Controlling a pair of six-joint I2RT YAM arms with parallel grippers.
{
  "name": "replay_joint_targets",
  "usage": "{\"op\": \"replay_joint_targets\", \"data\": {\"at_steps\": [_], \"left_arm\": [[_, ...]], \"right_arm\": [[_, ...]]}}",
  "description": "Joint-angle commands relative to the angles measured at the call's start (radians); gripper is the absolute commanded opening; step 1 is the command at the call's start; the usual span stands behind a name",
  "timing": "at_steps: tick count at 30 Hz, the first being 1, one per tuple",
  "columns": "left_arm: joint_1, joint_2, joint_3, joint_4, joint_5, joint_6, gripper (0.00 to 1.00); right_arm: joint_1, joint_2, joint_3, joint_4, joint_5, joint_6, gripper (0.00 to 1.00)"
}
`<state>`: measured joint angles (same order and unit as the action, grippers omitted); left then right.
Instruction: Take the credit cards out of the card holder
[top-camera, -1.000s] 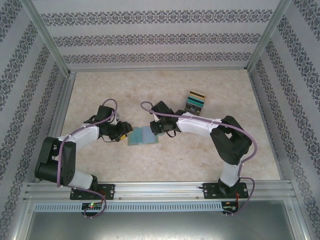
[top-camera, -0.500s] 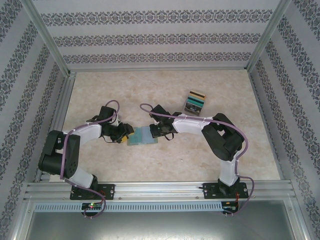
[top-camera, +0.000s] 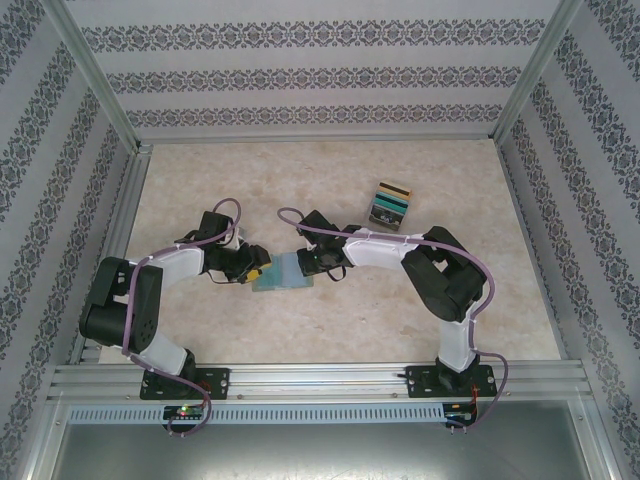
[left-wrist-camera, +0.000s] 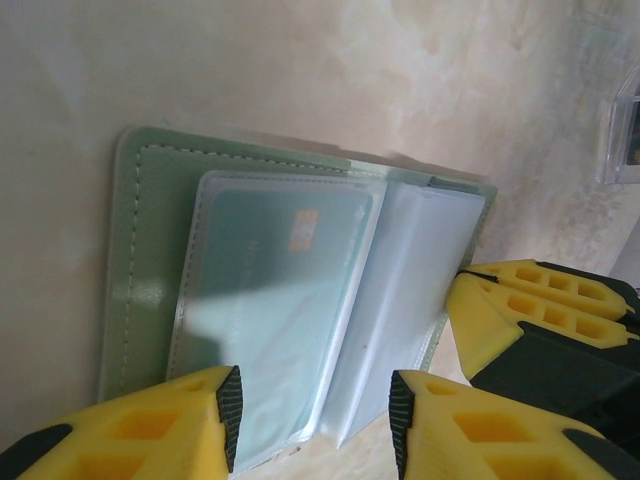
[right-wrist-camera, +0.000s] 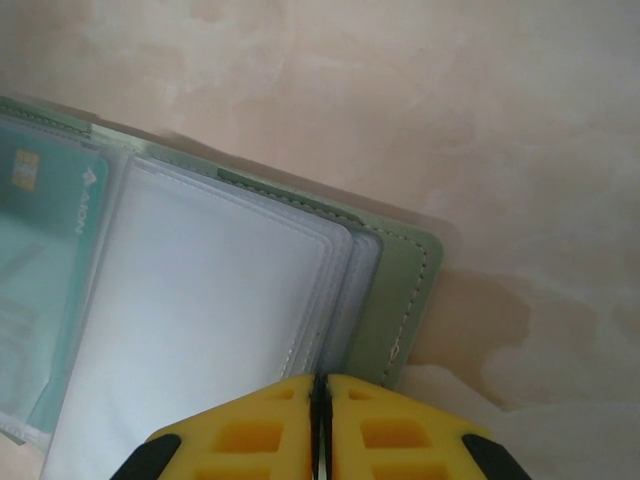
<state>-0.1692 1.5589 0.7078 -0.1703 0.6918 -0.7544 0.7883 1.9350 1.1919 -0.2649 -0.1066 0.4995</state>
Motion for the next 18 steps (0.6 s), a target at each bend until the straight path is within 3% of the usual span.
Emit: {"op": "replay_joint_targets", "data": {"at_steps": [1,6,18], "left_arm": [[-0.002,-0.046,0.012,-0.050,-0.084,0.024,0.46],[-0.002,-0.063,0.017,-0.116,-0.153,0.040,0.46],[-0.018,0.018,0.011,-0.080,-0.094,0.044,0.47]], "right_arm": [[0.015,0.028,0.005,-0.018,-0.004,0.015,0.14],[0.017,0.028,0.003,-0.020,-0.003,0.016,0.14],[0.028,0.032,0.003,-0.023,-0.002,0.022,0.15]]}}
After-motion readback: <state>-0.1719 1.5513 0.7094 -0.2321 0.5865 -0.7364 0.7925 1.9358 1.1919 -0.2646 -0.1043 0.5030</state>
